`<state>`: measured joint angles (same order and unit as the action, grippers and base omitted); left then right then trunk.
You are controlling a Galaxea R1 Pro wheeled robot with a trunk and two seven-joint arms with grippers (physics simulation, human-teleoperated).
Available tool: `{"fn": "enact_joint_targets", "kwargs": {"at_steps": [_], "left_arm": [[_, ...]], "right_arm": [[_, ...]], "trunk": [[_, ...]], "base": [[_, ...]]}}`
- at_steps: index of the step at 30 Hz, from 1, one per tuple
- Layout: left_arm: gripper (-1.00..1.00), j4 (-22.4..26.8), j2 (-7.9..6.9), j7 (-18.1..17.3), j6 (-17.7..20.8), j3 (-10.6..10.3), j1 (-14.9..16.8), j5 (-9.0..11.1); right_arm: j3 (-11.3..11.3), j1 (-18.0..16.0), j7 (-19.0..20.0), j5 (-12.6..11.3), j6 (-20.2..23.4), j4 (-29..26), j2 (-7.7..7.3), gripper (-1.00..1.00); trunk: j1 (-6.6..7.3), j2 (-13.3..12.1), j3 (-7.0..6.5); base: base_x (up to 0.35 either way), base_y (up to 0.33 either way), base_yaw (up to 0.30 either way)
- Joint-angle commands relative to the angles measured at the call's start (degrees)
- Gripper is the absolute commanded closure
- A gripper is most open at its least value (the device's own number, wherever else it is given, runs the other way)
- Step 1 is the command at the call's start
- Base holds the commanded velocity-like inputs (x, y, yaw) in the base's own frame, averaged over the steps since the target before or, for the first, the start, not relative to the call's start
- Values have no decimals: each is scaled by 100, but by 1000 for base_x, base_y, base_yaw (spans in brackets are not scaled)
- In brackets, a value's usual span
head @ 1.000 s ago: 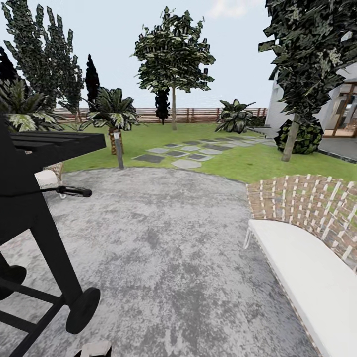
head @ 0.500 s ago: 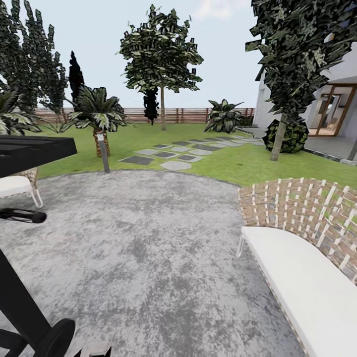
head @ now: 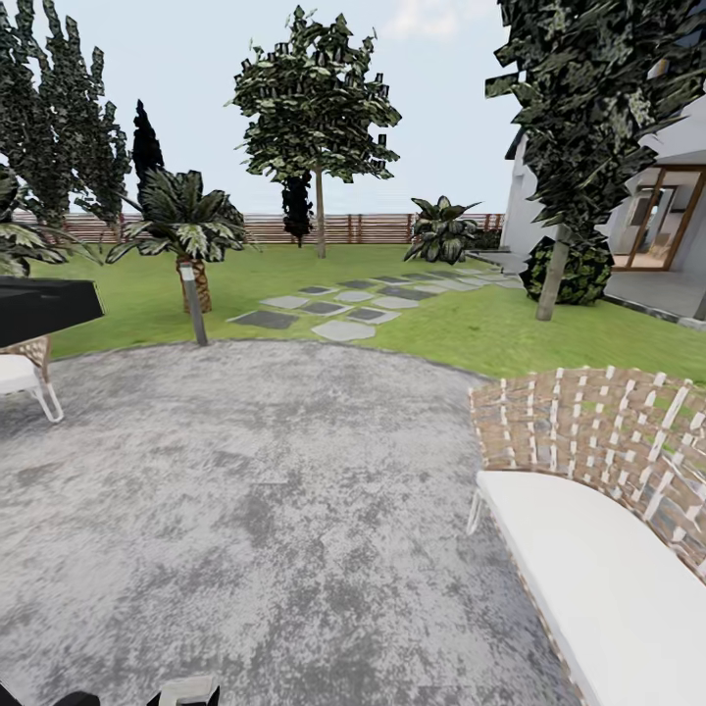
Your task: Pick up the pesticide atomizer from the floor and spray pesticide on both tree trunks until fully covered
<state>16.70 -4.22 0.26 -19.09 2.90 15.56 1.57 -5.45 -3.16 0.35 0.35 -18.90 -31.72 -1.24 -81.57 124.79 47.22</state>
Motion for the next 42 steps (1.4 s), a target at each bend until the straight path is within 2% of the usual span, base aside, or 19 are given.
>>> {"fn": "enact_joint_targets", "kwargs": {"at_steps": [1,10,26,42], "left_arm": [[-100,0,0,0,-1,0,0,0],[-100,0,0,0,-2,0,0,0],[-100,0,9,0,-7,0,0,-3],[-100,0,4,0,-3,0,0,0]], "right_arm": [[0,0,0,0,0,0,0,-100],[0,0,0,-8,-8,-1,1,-100],[0,0,-7,-9,-9,-1,9,-100],[0,0,-1,-9,-9,-1,10,-100]], "trunk": [[0,0,0],[0,0,0],[0,0,68],[0,0,73]], "base": [[338,-16,0],[340,-3,6],[340,0,171],[340,0,9]]}}
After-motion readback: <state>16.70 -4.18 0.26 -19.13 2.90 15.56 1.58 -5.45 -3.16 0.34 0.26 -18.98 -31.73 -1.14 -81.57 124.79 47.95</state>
